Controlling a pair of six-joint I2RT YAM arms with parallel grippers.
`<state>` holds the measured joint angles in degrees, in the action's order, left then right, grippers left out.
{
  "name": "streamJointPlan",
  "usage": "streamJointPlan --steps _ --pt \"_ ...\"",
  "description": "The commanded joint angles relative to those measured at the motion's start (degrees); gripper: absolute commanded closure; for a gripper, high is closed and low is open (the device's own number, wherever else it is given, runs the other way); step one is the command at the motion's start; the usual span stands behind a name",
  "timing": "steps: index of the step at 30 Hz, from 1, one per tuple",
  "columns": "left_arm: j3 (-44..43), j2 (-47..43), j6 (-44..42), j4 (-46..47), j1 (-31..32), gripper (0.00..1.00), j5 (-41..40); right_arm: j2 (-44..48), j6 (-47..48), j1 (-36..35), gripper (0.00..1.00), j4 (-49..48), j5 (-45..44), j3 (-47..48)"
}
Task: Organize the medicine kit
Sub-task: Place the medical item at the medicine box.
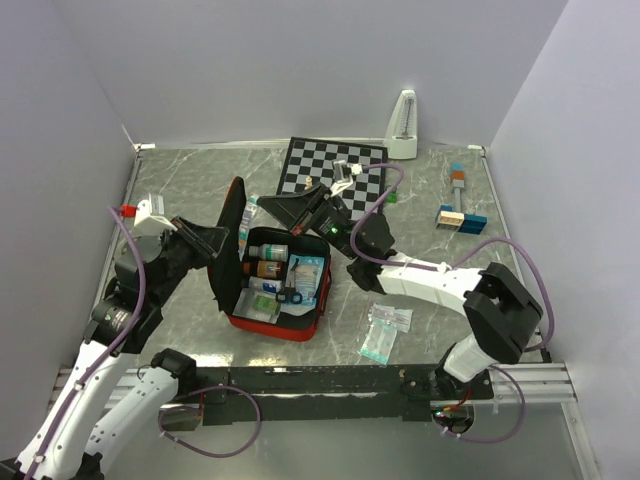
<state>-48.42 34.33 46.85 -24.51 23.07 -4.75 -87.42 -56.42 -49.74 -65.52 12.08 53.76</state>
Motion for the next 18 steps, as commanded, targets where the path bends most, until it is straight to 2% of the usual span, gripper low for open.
streamJointPlan --steps 1,7,18 --pt "-1.8 -0.3 1.8 -0.4 0.0 0.99 2.8 -3.2 -2.0 -1.0 1.00 -7.7 -0.7 4.0" --pt "-1.6 -1.3 1.7 -1.2 0.0 0.99 1.9 -6.9 -4.6 -1.3 1.00 -11.0 -1.9 5.2" --pt "-1.8 -1.7 1.7 -1.8 0.0 0.99 1.3 -10.2 -4.7 -2.9 1.00 -8.6 -4.2 5.5"
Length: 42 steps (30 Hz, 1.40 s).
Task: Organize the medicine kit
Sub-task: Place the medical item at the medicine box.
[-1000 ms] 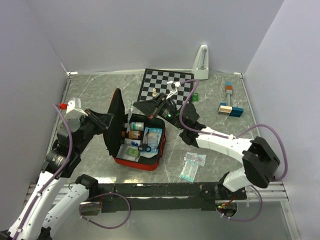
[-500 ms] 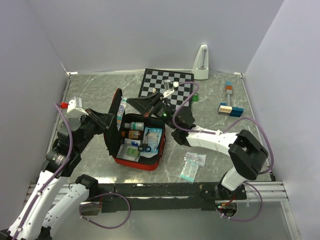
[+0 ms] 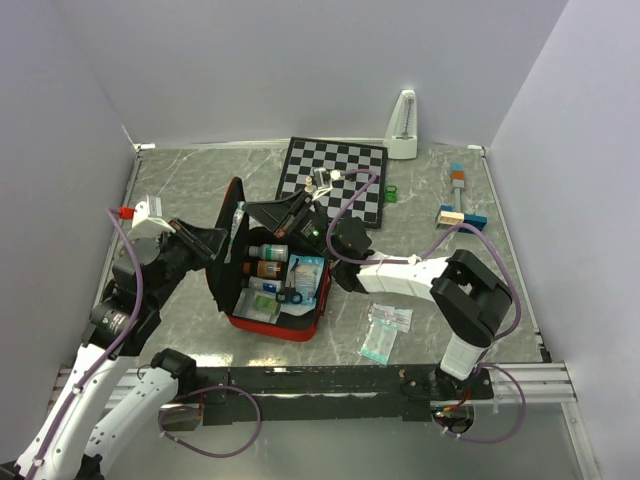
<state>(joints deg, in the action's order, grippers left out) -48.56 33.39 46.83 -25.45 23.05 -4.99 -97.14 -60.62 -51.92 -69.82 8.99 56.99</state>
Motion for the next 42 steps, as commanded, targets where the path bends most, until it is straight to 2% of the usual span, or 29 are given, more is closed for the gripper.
streamJointPlan --steps 1,6,13,14,18,21,24,27,30,32,35,38,42 --pt "-1.6 -1.0 1.7 -0.8 0.1 0.99 1.6 -0.5 0.1 -0.8 1.00 -2.8 -0.6 2.4" --pt "-1.5 -1.2 1.6 -0.7 0.1 0.99 1.3 1.3 5.5 -1.5 1.00 7.1 0.2 1.4" --pt "-1.3 -1.4 1.5 -0.7 0.1 0.99 1.2 1.0 12.2 -2.0 1.00 16.0 4.8 2.0" --pt "-1.3 -1.4 1.5 -0.7 0.1 0.99 1.2 1.4 13.5 -2.0 0.95 19.3 5.6 2.6" --pt "-1.1 -1.5 1.5 -0.7 0.1 0.99 1.0 5.4 17.9 -2.6 0.33 24.9 3.7 2.8" --pt "-0.8 -1.5 1.5 -0.6 0.1 0.99 1.0 9.2 20.0 -2.6 0.01 26.7 1.4 1.5" --pt "-0.8 -1.4 1.3 -0.9 0.1 0.99 0.5 15.6 24.1 -2.6 0.00 30.3 -1.9 -1.3" --pt "-0.6 -1.3 1.0 -1.1 0.1 0.99 -0.4 26.6 29.1 -2.6 0.00 36.9 -8.2 -6.5" --pt "-0.5 -1.1 0.6 -1.4 0.0 0.99 -1.0 35.3 33.6 -2.0 0.00 58.1 -14.4 -6.5" --pt "-0.4 -1.2 0.3 -1.8 0.1 0.99 -1.2 39.6 35.7 -1.1 0.00 68.0 -15.2 -8.0" --pt "0.7 -2.0 0.3 -1.1 0.1 0.99 -1.9 44.8 34.4 2.7 0.00 71.2 -9.5 -15.3" --pt "2.4 -2.8 1.0 -0.1 0.0 0.99 -2.4 45.4 29.4 3.9 0.24 81.7 -14.2 -17.1" --pt "3.3 -2.8 2.2 -0.3 0.1 0.99 -2.4 40.8 20.2 3.9 0.29 99.5 -26.0 -16.4"
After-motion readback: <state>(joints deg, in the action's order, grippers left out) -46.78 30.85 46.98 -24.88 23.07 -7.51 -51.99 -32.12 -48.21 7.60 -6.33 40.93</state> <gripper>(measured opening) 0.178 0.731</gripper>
